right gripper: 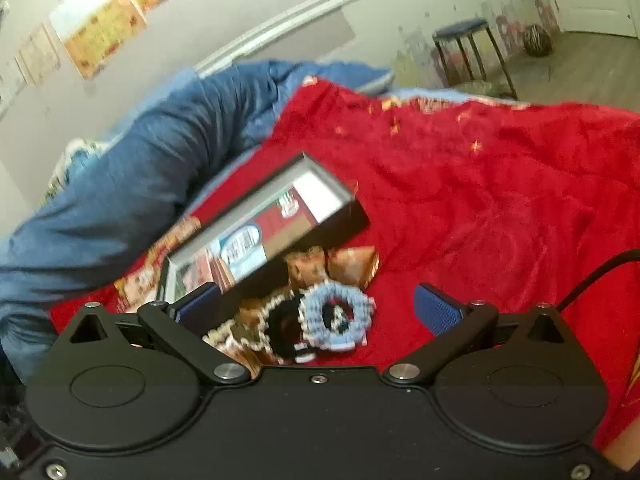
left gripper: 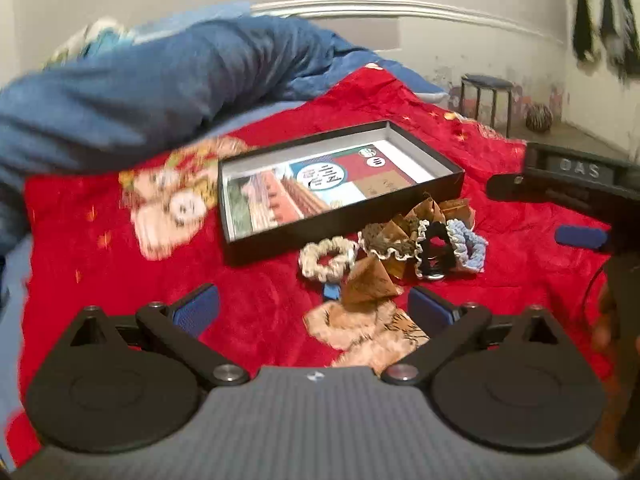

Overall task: Organize objects
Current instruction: 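Move the right gripper down onto the light blue knit scrunchie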

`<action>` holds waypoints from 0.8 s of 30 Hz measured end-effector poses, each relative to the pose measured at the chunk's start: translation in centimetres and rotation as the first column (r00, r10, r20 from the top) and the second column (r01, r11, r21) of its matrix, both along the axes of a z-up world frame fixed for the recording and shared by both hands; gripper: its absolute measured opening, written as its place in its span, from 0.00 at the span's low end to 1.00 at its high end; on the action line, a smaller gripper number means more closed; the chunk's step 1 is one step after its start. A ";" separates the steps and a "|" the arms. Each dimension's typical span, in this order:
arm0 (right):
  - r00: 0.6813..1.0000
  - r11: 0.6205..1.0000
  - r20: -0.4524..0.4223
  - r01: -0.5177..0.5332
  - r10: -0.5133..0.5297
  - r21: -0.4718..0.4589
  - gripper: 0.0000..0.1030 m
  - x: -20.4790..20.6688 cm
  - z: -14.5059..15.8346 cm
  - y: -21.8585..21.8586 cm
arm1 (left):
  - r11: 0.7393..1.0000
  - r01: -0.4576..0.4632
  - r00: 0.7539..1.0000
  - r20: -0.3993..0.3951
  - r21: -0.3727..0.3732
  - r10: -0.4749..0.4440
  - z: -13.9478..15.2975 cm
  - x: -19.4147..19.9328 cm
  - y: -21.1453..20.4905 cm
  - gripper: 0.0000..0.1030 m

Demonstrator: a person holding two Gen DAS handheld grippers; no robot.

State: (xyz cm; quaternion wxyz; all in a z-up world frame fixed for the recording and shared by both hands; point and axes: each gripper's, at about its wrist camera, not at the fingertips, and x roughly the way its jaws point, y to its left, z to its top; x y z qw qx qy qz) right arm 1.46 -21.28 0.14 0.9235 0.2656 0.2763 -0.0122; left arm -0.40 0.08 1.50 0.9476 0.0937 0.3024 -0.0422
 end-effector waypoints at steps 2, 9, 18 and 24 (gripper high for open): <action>0.999 0.999 -0.038 0.010 -0.012 -0.052 1.00 0.2 -0.2 0.3 | 0.997 0.037 0.999 0.005 0.068 -0.038 -0.2 0.6 -1.0 1.00; 0.999 0.997 -0.029 -0.030 0.028 -0.065 0.98 0.2 0.1 0.6 | 0.985 0.115 0.993 -0.009 0.131 -0.115 -1.1 1.9 -2.7 1.00; 0.994 0.994 -0.108 0.005 0.007 0.107 0.81 1.9 -2.0 -0.8 | 0.990 0.071 0.996 -0.061 0.124 -0.064 -3.1 3.0 -2.7 1.00; 0.995 0.994 -0.097 -0.011 0.021 0.104 0.72 3.0 -3.1 -0.3 | 0.996 0.081 0.995 -0.066 0.029 -0.079 -3.1 4.4 -3.1 0.97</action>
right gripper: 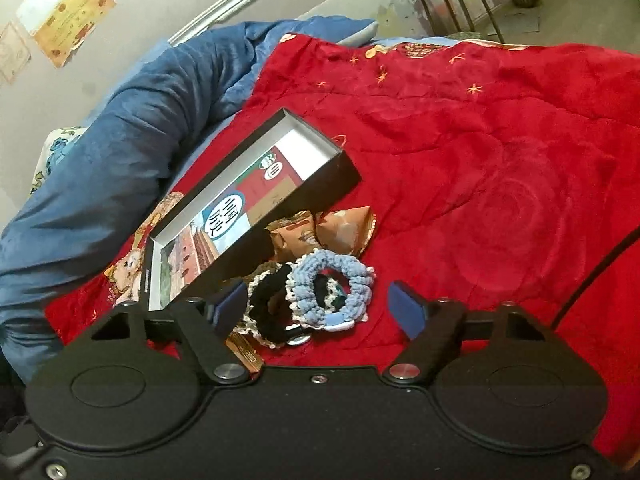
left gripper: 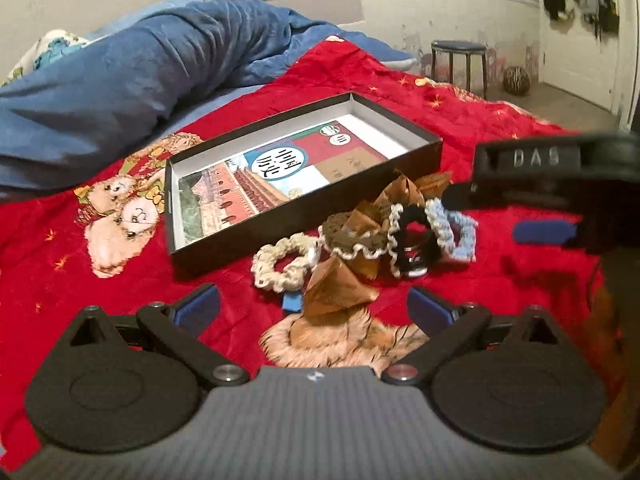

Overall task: Organize objects
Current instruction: 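Move the right gripper down onto the light blue knit scrunchie, then close the right gripper on the blue scrunchie while the left gripper grasps a brown snack packet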

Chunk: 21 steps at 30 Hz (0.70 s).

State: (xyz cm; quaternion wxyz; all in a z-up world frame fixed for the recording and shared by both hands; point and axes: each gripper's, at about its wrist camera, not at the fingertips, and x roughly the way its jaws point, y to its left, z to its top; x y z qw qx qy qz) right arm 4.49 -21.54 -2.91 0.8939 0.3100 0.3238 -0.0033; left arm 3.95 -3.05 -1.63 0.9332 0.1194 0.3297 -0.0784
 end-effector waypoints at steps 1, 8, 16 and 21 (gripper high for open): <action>1.000 1.000 -0.006 -0.001 0.001 -0.001 0.71 0.2 -0.3 0.2 | 1.000 -0.001 1.000 0.010 -0.003 0.001 0.0 0.3 -0.3 0.96; 0.995 0.998 -0.091 -0.036 0.031 -0.055 0.60 1.9 -1.7 2.0 | 1.000 -0.004 1.000 0.016 0.008 0.003 -1.6 3.1 -1.9 0.79; 0.992 0.998 -0.123 -0.039 0.033 -0.045 0.56 2.2 -2.3 1.7 | 0.999 -0.049 0.997 -0.066 -0.018 0.048 -3.5 3.7 -1.5 0.49; 0.993 1.000 -0.117 0.012 -0.009 0.023 0.50 2.4 -3.1 0.7 | 0.999 -0.046 0.994 -0.097 0.004 0.046 -4.0 3.9 -1.8 0.63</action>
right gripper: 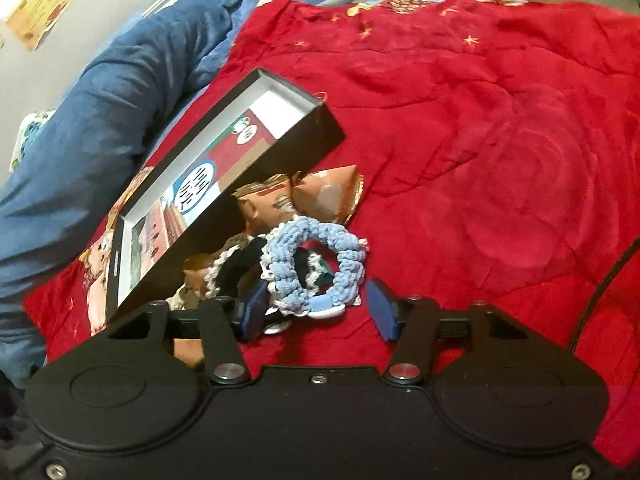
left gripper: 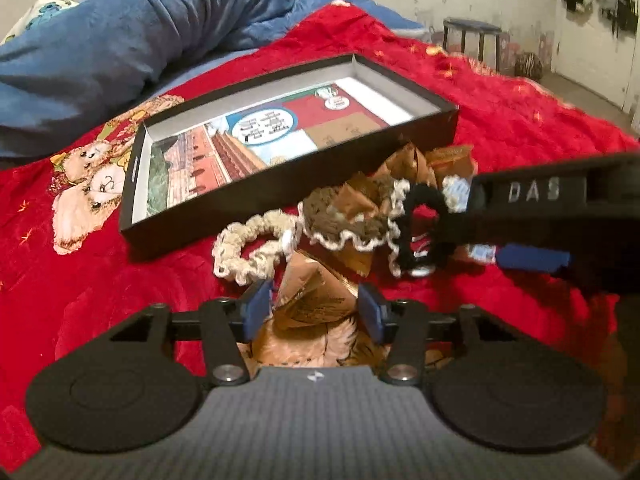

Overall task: Organize objects
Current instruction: 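Close the right gripper on the blue scrunchie while the left gripper grasps a brown snack packet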

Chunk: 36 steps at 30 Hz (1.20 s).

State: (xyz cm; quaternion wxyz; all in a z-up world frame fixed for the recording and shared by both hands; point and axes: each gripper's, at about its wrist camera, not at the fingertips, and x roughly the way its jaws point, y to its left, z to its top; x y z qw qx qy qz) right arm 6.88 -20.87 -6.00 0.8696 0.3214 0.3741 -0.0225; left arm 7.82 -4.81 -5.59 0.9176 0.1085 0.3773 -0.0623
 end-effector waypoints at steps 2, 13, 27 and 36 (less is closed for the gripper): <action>1.000 1.000 0.003 -0.012 0.012 -0.018 0.51 0.0 0.0 0.3 | 1.000 -0.002 1.000 -0.014 0.012 0.002 -0.3 0.2 -0.2 0.66; 0.999 0.999 -0.002 0.033 -0.033 0.004 0.34 0.3 -0.5 0.0 | 1.000 -0.007 1.000 -0.004 0.004 0.007 -0.3 -0.2 -0.2 0.39; 0.997 0.995 0.020 0.070 -0.072 0.064 0.17 -0.9 0.1 -1.1 | 0.999 -0.048 0.998 0.048 -0.018 0.049 0.7 -1.1 -0.2 0.35; 0.997 0.993 -0.003 0.073 -0.073 0.094 0.10 -1.0 0.1 -1.6 | 0.999 -0.043 0.995 0.088 0.006 0.042 1.1 -2.3 -0.7 0.35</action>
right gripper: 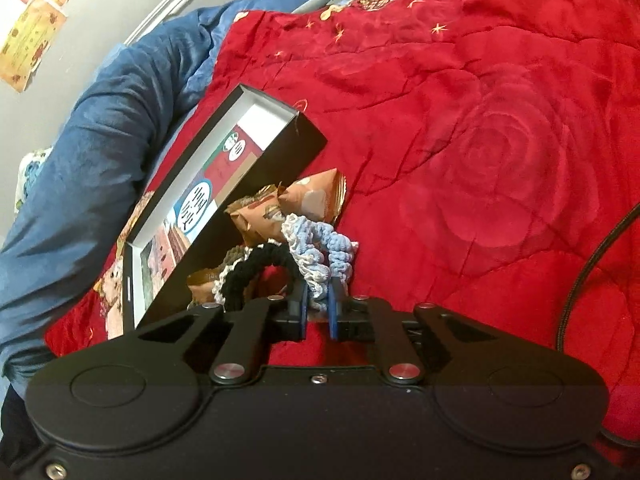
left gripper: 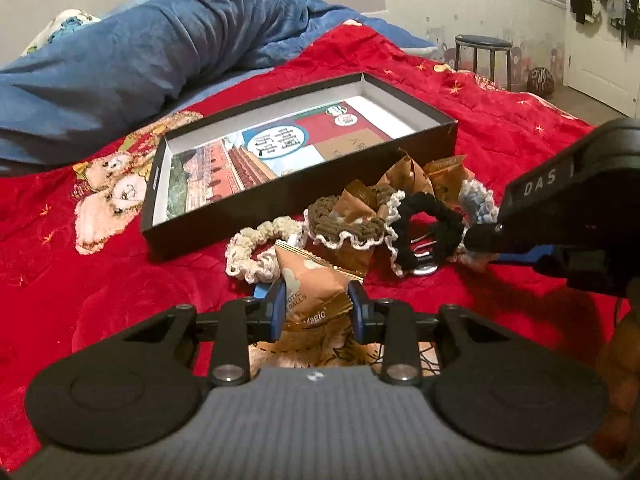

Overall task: Organize objects
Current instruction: 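Close the right gripper on the blue scrunchie while the left gripper grasps a brown snack packet, then carry the blue scrunchie and brown packet over the black box with both grippers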

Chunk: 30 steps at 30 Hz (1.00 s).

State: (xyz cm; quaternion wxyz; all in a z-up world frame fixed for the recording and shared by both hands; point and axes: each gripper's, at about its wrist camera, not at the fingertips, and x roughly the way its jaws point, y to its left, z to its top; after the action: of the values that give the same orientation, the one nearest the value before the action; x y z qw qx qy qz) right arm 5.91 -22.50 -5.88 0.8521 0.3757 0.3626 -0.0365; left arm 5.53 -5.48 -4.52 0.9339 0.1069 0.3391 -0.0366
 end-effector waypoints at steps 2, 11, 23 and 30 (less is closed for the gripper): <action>1.000 1.000 0.005 0.010 -0.010 -0.001 0.09 -0.2 0.0 -0.2 | 1.000 -0.003 1.000 0.017 0.001 0.003 0.2 -0.1 -0.1 0.35; 0.996 0.999 0.089 -0.004 0.000 0.044 0.09 -1.2 0.8 -0.2 | 1.000 0.006 0.998 0.069 -0.009 -0.006 1.3 -1.5 -0.2 0.35; 0.988 0.997 0.156 0.001 -0.013 0.079 0.09 -2.1 1.5 -0.7 | 0.999 0.013 0.994 0.110 -0.042 -0.009 2.3 -2.6 -0.2 0.35; 0.963 0.993 0.269 -0.014 -0.019 0.120 0.09 -3.6 2.6 -0.8 | 0.996 -0.021 0.991 0.129 -0.087 0.033 3.1 -3.3 1.1 0.35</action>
State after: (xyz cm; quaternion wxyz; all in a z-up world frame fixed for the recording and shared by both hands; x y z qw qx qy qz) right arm 2.31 -23.30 -3.29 0.8691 0.4287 0.2442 0.0358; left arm 2.26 -4.35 -1.40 0.9582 0.0644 0.2769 -0.0314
